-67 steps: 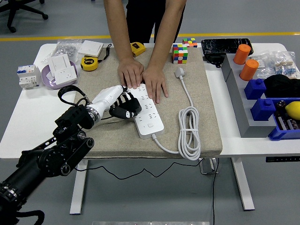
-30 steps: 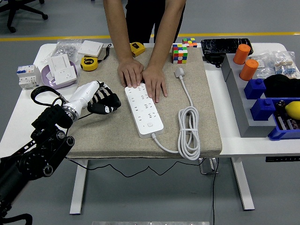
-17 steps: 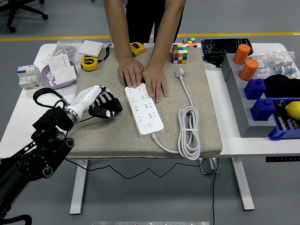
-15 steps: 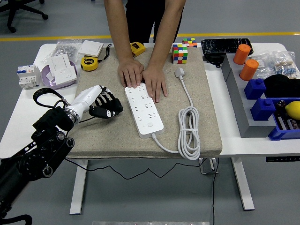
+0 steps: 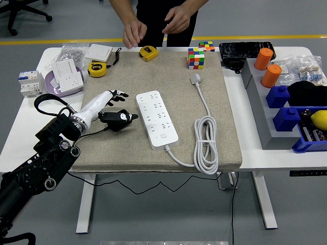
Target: Pick up the plug,place it near the board,insert it into the board,press the button
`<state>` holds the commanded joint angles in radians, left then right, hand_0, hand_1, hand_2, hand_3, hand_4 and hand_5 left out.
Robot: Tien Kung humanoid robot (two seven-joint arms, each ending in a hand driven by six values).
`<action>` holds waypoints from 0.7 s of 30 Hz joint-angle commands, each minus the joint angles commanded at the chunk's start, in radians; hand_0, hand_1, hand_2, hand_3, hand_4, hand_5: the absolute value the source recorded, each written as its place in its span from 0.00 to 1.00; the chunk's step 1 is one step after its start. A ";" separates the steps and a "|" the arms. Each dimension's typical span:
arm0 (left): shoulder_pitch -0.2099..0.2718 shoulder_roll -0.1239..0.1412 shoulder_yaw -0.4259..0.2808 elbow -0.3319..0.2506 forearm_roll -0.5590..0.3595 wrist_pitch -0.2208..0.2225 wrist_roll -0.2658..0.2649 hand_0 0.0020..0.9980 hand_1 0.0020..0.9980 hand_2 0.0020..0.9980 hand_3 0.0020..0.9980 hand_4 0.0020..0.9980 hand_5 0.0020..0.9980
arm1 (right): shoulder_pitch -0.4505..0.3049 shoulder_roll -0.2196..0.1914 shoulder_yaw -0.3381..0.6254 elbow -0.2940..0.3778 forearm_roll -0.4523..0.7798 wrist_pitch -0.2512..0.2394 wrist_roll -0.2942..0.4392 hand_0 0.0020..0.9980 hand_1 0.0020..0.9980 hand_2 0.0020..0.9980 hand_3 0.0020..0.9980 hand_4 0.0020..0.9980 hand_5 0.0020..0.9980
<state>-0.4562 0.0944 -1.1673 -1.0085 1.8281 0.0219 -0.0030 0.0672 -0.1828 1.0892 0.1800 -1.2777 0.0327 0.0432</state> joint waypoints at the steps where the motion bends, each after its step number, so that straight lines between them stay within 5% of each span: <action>1: 0.005 -0.003 -0.006 -0.011 -0.027 0.005 -0.003 0.82 0.93 0.90 0.88 1.00 0.83 | 0.000 0.000 -0.001 0.000 0.001 0.000 0.000 0.94 0.89 0.83 0.84 1.00 0.95; 5: 0.070 -0.041 -0.064 -0.136 -0.188 0.069 -0.050 0.82 0.93 0.90 0.88 1.00 0.83 | -0.002 0.002 0.006 0.000 -0.005 0.000 -0.001 0.94 0.89 0.83 0.84 1.00 0.95; 10: 0.175 -0.091 -0.132 -0.309 -0.396 0.096 -0.092 0.84 0.97 0.96 0.95 1.00 0.85 | -0.005 0.005 0.015 0.000 -0.013 0.000 -0.001 0.94 0.89 0.83 0.84 1.00 0.94; 14: 0.261 -0.089 -0.153 -0.423 -0.572 0.079 -0.106 0.86 0.99 1.00 0.99 1.00 0.84 | -0.008 0.007 0.017 0.000 -0.016 0.000 0.000 0.94 0.89 0.83 0.84 1.00 0.94; 19: 0.318 -0.080 -0.149 -0.484 -0.780 0.054 -0.107 0.86 0.99 1.00 0.99 1.00 0.84 | -0.004 0.004 0.011 0.000 -0.017 0.000 0.001 0.94 0.89 0.83 0.84 1.00 0.94; 20: 0.330 -0.082 -0.151 -0.494 -0.825 0.052 -0.107 0.84 0.93 0.96 1.00 1.00 0.66 | -0.003 0.003 0.009 0.000 -0.017 0.000 0.001 0.94 0.89 0.83 0.84 1.00 0.94; 21: 0.339 -0.083 -0.153 -0.501 -0.864 0.051 -0.107 0.84 0.93 0.96 1.00 1.00 0.66 | -0.002 0.002 0.008 0.000 -0.017 0.001 0.001 0.94 0.89 0.83 0.84 1.00 0.94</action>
<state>-0.1174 0.0109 -1.3201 -1.5090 0.9641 0.0733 -0.1099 0.0648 -0.1811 1.0967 0.1800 -1.2943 0.0333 0.0443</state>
